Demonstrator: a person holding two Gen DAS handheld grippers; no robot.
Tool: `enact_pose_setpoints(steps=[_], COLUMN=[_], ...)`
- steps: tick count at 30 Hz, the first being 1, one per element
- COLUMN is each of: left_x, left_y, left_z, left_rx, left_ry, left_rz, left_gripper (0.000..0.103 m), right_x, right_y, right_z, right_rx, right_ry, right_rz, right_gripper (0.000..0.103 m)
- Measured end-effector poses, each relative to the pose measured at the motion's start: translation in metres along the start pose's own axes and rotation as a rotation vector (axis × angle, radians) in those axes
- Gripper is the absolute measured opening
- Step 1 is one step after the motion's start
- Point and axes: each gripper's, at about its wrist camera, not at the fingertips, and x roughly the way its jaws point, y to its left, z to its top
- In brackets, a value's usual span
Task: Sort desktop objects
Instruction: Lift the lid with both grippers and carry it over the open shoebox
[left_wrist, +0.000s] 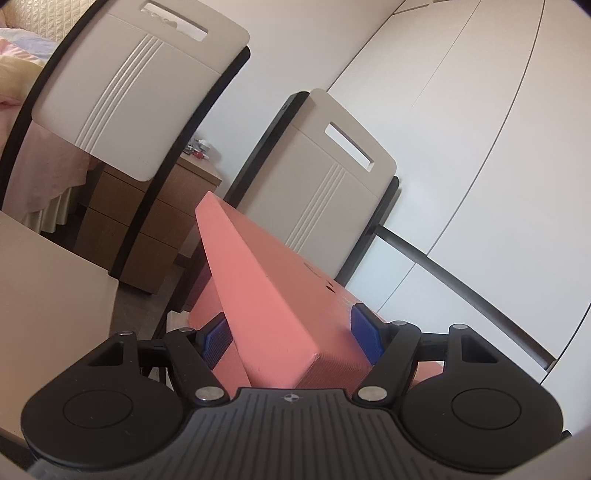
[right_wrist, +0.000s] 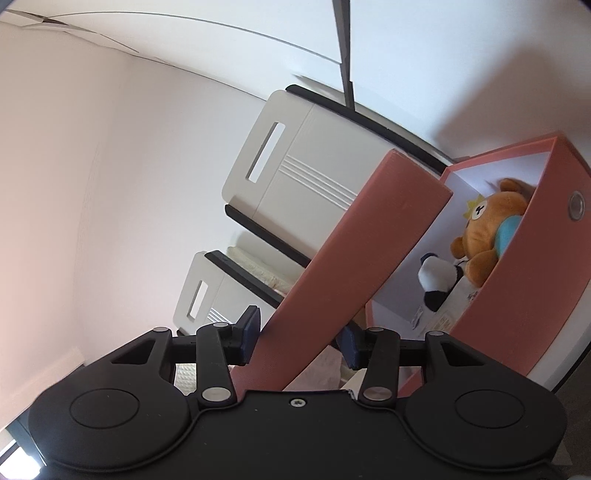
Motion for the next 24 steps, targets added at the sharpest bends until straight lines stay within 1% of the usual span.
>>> enact_pose_setpoints(steps=[3, 6, 9, 11, 16, 18, 21, 24], left_x=[0.022, 0.046, 0.068, 0.071, 0.075, 0.077, 0.076, 0.08], left_y=[-0.002, -0.004, -0.003, -0.006, -0.006, -0.005, 0.001, 0.005], left_z=[-0.017, -0.036, -0.052, -0.059, -0.07, -0.07, -0.073, -0.073], left_rx=[-0.026, -0.029, -0.049, -0.025, -0.028, -0.034, -0.064, -0.085], left_ry=[0.019, 0.038, 0.078, 0.064, 0.05, 0.036, -0.002, -0.009], left_rz=[-0.013, -0.024, -0.013, -0.01, -0.01, -0.011, -0.035, -0.053], left_gripper=[0.075, 0.075, 0.075, 0.075, 0.075, 0.075, 0.075, 0.075], right_x=[-0.002, -0.003, -0.004, -0.004, -0.003, 0.0, 0.002, 0.004], right_y=[-0.015, -0.031, -0.046, -0.055, -0.064, -0.065, -0.067, -0.07], right_z=[0.013, 0.026, 0.035, 0.038, 0.041, 0.041, 0.041, 0.042], right_rx=[-0.014, -0.028, -0.021, -0.006, -0.007, -0.019, -0.032, -0.041], right_ry=[-0.002, -0.005, 0.002, 0.011, 0.013, 0.011, 0.008, 0.004], right_rz=[-0.029, -0.059, -0.088, -0.104, -0.12, -0.113, -0.118, -0.128], right_gripper=[0.047, 0.047, 0.047, 0.047, 0.049, 0.049, 0.049, 0.049])
